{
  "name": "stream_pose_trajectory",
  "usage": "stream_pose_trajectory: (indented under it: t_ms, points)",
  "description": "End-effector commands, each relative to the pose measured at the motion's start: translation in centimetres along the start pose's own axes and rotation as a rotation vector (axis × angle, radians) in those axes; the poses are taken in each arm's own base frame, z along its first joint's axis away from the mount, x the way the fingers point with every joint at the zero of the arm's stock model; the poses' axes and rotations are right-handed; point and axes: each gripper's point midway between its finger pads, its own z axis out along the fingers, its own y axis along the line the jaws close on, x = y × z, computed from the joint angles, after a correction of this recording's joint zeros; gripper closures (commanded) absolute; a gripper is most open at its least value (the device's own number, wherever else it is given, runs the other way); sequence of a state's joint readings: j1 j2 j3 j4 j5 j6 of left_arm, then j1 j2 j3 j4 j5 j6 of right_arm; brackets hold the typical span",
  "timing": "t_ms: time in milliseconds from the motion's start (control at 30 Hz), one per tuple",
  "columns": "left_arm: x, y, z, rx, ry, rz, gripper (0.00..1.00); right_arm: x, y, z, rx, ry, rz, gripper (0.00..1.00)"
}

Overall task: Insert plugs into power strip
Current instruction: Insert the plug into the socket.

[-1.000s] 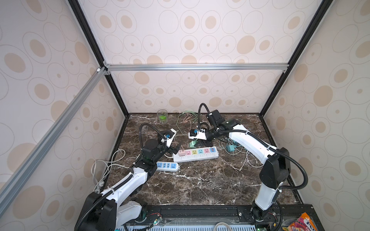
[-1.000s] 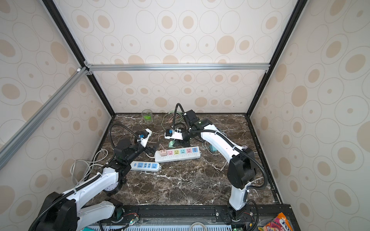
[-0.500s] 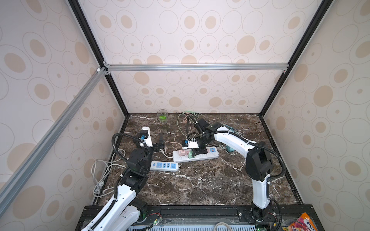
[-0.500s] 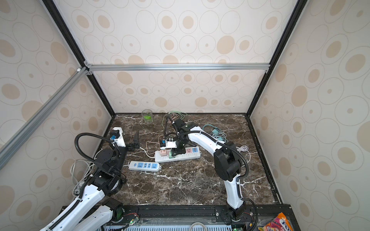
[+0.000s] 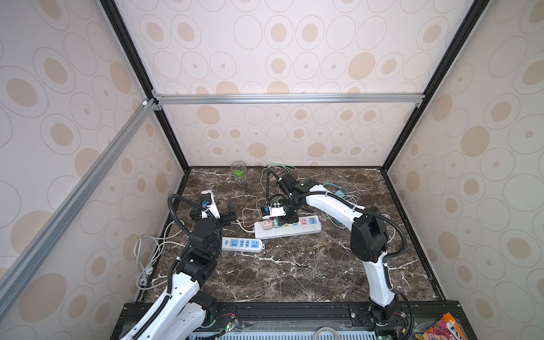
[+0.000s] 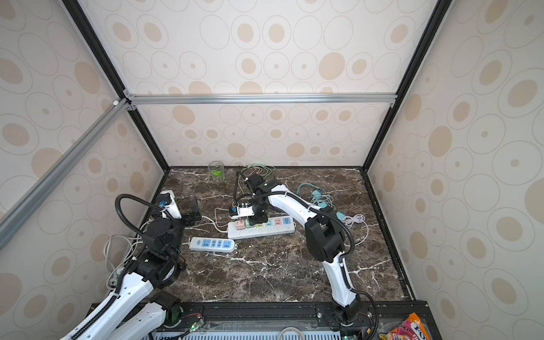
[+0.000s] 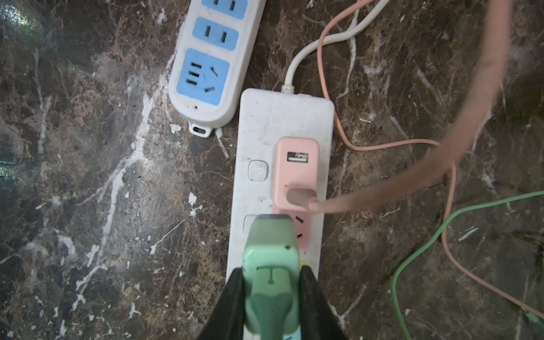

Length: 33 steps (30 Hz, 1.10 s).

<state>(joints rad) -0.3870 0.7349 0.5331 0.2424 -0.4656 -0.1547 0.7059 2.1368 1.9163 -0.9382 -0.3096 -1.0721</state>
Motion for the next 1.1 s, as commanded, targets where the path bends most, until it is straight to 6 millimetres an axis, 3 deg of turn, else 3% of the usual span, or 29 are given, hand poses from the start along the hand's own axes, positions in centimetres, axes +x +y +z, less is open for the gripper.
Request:
stream_pose_trajectory:
  t_ms: [0,233,600,1067]
  points:
    - [0.1,0.8,0.0,-0.040,0.011,-0.017,0.02,0.4,0.2,0.9,-0.034,0.030,-0.037,1.00]
    - [0.8,1.1,-0.1,-0.055,0.030,-0.005,0.02,-0.1,0.2,1.4,-0.056,0.005,-0.033,1.00]
    - [1.3,1.3,-0.2,-0.062,0.043,0.001,0.02,0.7,0.9,2.4,-0.115,0.033,-0.019,1.00]
    - [1.6,1.2,0.0,-0.063,0.054,0.011,0.02,4.1,1.7,5.3,-0.169,0.174,0.042,1.00]
